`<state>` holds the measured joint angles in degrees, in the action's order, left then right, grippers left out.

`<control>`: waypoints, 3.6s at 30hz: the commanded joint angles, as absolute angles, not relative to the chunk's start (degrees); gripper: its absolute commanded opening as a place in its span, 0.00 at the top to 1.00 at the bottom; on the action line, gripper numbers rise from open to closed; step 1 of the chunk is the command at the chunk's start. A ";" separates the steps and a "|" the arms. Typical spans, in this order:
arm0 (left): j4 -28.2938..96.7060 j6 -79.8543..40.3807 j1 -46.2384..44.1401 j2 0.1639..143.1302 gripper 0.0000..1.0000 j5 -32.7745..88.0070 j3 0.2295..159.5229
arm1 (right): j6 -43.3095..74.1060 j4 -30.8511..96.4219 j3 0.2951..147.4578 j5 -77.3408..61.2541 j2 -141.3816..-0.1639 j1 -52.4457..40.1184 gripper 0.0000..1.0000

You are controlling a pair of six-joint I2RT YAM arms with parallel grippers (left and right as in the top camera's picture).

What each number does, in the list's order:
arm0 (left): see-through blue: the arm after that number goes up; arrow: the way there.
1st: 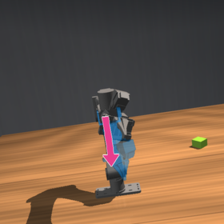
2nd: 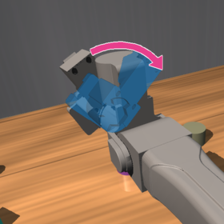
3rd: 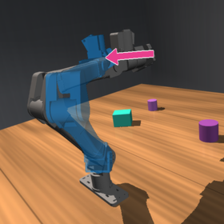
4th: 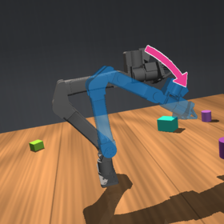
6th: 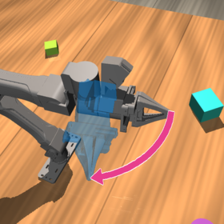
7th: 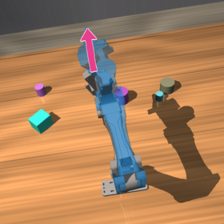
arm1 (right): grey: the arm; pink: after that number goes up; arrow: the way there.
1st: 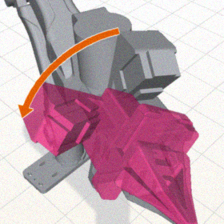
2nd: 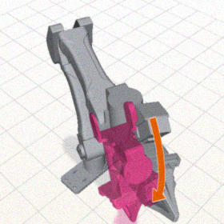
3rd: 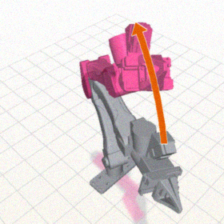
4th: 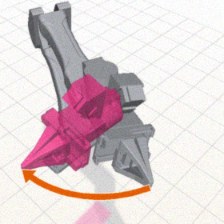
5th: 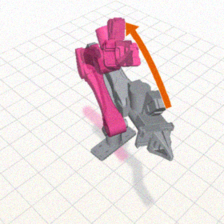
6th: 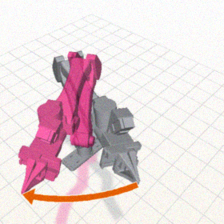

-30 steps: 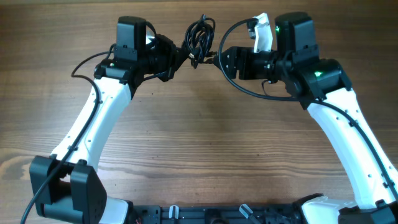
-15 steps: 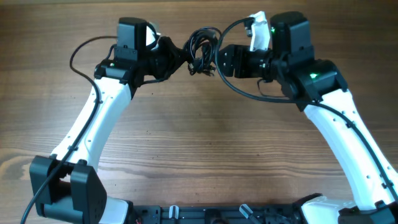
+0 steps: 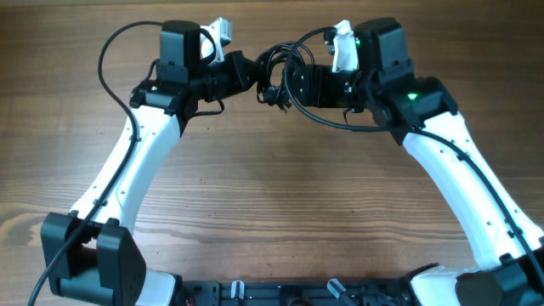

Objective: Untangle cables

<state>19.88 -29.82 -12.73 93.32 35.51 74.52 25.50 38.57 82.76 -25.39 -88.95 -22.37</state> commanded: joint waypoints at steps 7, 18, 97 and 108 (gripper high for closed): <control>18.00 -37.58 -12.84 92.27 0.96 21.98 74.89 | 25.61 39.46 83.72 -25.19 -87.53 -22.61 0.46; 18.52 -50.26 -12.86 92.27 0.96 33.89 74.89 | 27.44 34.46 83.72 -22.24 -88.33 -22.65 0.50; 28.36 -11.97 -6.13 100.92 0.26 57.74 74.83 | 19.51 41.34 83.77 -32.12 -93.03 -27.42 0.94; 27.92 -12.43 -12.60 101.49 0.46 49.32 74.83 | 21.21 38.30 83.79 -41.45 -93.01 -27.42 0.94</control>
